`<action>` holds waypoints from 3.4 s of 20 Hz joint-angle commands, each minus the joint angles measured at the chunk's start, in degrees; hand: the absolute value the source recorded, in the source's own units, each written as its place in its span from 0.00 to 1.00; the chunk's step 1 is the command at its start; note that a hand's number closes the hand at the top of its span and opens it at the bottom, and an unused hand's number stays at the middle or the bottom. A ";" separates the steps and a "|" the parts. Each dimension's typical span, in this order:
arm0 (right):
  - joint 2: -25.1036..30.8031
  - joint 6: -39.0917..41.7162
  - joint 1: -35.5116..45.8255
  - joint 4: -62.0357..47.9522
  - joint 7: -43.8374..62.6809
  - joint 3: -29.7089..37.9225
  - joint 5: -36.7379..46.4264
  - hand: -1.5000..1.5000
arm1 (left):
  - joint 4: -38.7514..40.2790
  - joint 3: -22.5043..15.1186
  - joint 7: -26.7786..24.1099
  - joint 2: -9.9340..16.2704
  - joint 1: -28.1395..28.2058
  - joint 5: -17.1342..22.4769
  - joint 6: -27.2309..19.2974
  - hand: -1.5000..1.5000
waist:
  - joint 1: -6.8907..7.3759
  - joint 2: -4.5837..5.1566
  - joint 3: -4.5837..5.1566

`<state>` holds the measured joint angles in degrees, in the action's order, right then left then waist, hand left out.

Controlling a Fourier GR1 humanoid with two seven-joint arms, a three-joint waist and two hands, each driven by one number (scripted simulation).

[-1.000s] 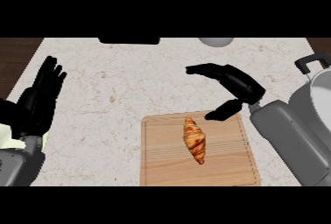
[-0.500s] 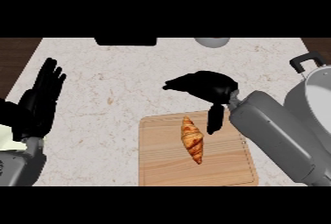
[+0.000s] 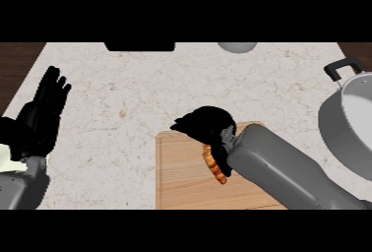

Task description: Pick the croissant from the cutting board and place it in the pot

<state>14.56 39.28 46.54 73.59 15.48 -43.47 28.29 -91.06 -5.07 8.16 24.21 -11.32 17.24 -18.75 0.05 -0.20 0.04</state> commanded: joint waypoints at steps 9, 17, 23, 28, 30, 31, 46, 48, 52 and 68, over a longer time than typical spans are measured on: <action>-3.60 2.88 -7.75 0.24 1.83 1.84 11.42 0.00 | -2.60 0.94 1.48 -4.37 1.26 -4.47 0.53 0.50 | 0.23 0.18 -0.05; -9.32 3.13 -5.52 -6.55 0.94 4.53 18.32 0.00 | 2.37 5.69 0.79 -4.13 -1.05 -2.91 6.12 0.50 | 0.29 0.29 -0.03; -5.73 1.62 -12.15 -2.52 -5.17 4.52 23.82 0.00 | -1.67 6.52 1.36 -5.19 2.02 -5.09 7.34 0.50 | 0.16 0.18 -0.04; -8.43 -1.27 -11.04 -8.88 -6.08 5.86 29.04 0.00 | 2.08 8.50 2.35 -5.48 -2.48 -5.38 8.59 0.50 | 0.07 0.23 -0.04; -7.54 -6.28 -12.65 -13.39 -9.29 5.17 31.34 0.00 | -4.79 7.84 7.83 -5.49 -0.51 -6.64 5.94 0.50 | 0.31 0.22 -0.06; -7.62 -3.66 -11.51 -12.23 -9.66 7.07 31.36 0.00 | -2.47 8.69 6.03 -5.23 -1.82 -6.68 7.73 0.50 | 0.16 0.22 -0.05; -8.56 -8.73 -13.27 -17.87 -22.49 4.02 40.38 1.00 | -2.37 9.93 4.67 -7.80 0.12 -8.76 8.94 0.50 | 0.17 0.23 -0.05; -10.88 -10.64 -8.19 -24.11 -24.41 7.16 41.28 1.00 | -4.23 8.71 6.34 -8.60 0.33 -10.08 8.20 0.50 | 0.48 0.29 -0.06; -5.70 -13.89 -26.72 -3.39 -19.35 6.30 39.03 1.00 | -2.49 9.02 4.77 -9.42 0.91 -10.77 7.17 0.50 | -2.07 -0.35 -0.05; 1.88 -33.60 -64.54 46.75 -23.61 29.33 14.70 1.00 | -4.28 11.88 4.02 -9.22 6.11 -9.65 6.51 0.50 | -7.26 -1.23 -0.03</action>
<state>16.73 9.30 -11.56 109.02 -8.27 -20.19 48.89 -94.89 7.59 12.08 16.14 -5.68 7.67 -11.85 -7.12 -1.60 0.03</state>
